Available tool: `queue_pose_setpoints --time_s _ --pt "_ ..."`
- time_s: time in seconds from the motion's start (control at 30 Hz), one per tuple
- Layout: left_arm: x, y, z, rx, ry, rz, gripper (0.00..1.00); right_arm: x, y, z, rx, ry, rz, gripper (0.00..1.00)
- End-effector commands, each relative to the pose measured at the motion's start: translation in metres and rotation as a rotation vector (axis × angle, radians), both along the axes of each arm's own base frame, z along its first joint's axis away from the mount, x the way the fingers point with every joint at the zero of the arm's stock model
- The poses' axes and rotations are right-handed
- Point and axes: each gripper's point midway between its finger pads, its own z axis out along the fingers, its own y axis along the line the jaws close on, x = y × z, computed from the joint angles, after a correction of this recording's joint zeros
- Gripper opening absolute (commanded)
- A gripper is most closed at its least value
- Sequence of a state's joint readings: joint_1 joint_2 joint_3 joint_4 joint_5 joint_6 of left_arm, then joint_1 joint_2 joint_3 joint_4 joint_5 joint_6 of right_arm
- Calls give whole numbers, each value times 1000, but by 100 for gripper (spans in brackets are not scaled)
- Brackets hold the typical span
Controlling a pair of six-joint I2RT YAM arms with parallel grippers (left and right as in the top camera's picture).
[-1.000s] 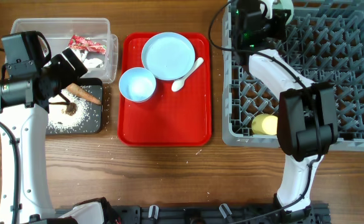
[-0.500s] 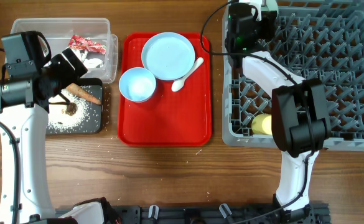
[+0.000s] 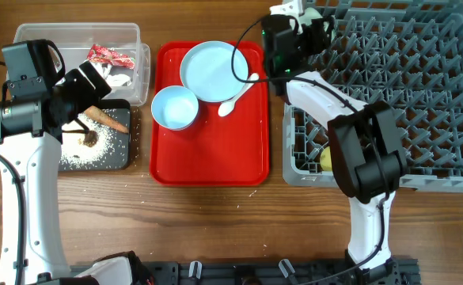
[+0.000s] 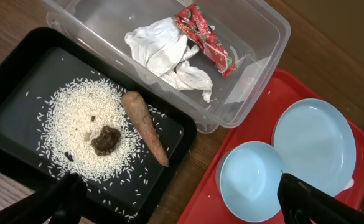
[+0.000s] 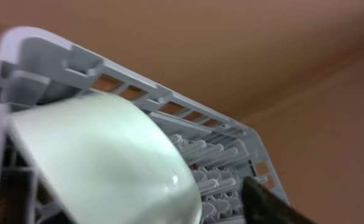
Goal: Sort waste into correct bins and load items into the dishwasher rack
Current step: 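Move the right gripper back to the light-blue bowl on the red tray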
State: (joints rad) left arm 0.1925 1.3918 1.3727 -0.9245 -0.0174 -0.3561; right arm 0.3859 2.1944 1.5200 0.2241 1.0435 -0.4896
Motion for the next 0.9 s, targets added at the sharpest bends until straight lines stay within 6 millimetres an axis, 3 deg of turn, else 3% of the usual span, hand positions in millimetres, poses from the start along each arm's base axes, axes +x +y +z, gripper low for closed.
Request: queue_pose_setpoints --time_s 0.0,0.13,0.2,0.37,0.47,0.53,0.63,0.67,0.77,0.87 --pt "0 2 7 19 -18 -3 100 1 6 -6 -13 14 7 82" --pt "0 2 7 19 -17 -3 100 -1 19 -1 -9 5 31 97" --pt "0 2 7 19 -17 -3 100 -3 27 6 -1 -9 47 99" --pt "0 2 7 19 -18 -3 100 -9 64 52 113 -114 155 100" --pt "0 2 7 19 -18 -3 100 -18 114 58 252 -93 331 100" --pt "0 2 7 19 -18 -3 100 -33 161 47 426 -23 479 100" --pt "0 2 7 19 -18 -3 100 -79 240 9 880 196 633 100" --pt "0 2 7 19 -18 -3 100 -93 256 2 1005 260 637 100" --pt "0 2 7 19 -18 -3 100 -129 281 -16 1318 441 541 100" --pt "0 2 7 19 -18 -3 100 -145 294 -16 1386 540 578 100"
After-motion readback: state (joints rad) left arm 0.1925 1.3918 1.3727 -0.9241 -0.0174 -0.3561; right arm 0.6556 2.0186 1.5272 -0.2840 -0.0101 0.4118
